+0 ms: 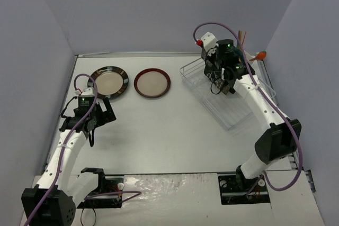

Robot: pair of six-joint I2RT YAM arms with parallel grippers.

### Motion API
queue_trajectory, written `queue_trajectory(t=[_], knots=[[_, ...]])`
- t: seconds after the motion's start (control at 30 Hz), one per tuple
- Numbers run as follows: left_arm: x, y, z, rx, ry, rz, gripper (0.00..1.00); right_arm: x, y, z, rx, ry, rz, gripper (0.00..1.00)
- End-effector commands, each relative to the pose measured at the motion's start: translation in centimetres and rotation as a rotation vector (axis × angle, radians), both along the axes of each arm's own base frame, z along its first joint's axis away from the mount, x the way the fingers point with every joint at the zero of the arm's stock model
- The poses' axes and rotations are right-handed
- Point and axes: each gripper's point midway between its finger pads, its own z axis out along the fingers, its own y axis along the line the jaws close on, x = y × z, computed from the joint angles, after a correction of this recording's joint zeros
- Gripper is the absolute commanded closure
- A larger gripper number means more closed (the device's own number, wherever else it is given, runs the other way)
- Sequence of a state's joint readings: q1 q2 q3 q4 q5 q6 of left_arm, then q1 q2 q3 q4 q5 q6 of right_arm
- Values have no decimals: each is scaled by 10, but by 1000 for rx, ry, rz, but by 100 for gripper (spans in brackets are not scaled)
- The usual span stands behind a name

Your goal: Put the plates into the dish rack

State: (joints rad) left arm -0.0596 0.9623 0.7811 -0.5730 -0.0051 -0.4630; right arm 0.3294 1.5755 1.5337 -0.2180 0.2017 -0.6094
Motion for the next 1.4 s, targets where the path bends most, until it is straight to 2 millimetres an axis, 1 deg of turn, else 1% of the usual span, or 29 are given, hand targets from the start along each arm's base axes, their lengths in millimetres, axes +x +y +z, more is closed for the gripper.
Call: queue_trajectory(t=[0.0, 0.1, 0.23, 0.43, 0.57, 0.7, 0.9, 1.07, 1.13, 1.23, 1.3, 1.37], knots=[[15, 6, 20, 21, -77, 5, 3, 26, -18, 67, 20, -226, -32, 100], [15, 6, 20, 21, -77, 4, 3, 32, -21, 53, 41, -197, -18, 100], [18, 6, 19, 12, -79, -1, 3, 38, -23, 26, 74, -139, 0, 100], [18, 7, 18, 13, -78, 5, 3, 41, -24, -9, 86, -65, 15, 100], [18, 8, 18, 13, -76, 8, 3, 44, -22, -26, 101, -28, 31, 100], [19, 4, 18, -7, -77, -7, 3, 46, -13, -38, 131, 1, 69, 100], [18, 5, 18, -8, -79, -3, 3, 53, -11, -52, 150, 32, 66, 100], [19, 6, 17, -14, -79, 0, 3, 57, -14, -57, 193, 44, 55, 99], [19, 6, 18, -19, -81, 0, 3, 58, -15, -59, 197, 46, 49, 97], [19, 5, 17, -23, -80, -4, 3, 59, -17, -57, 207, 41, 33, 88], [19, 5, 18, -25, -81, -5, 3, 58, -18, -53, 209, 33, 23, 74], [19, 5, 18, -25, -81, -5, 3, 57, -21, -49, 207, 22, 9, 67]])
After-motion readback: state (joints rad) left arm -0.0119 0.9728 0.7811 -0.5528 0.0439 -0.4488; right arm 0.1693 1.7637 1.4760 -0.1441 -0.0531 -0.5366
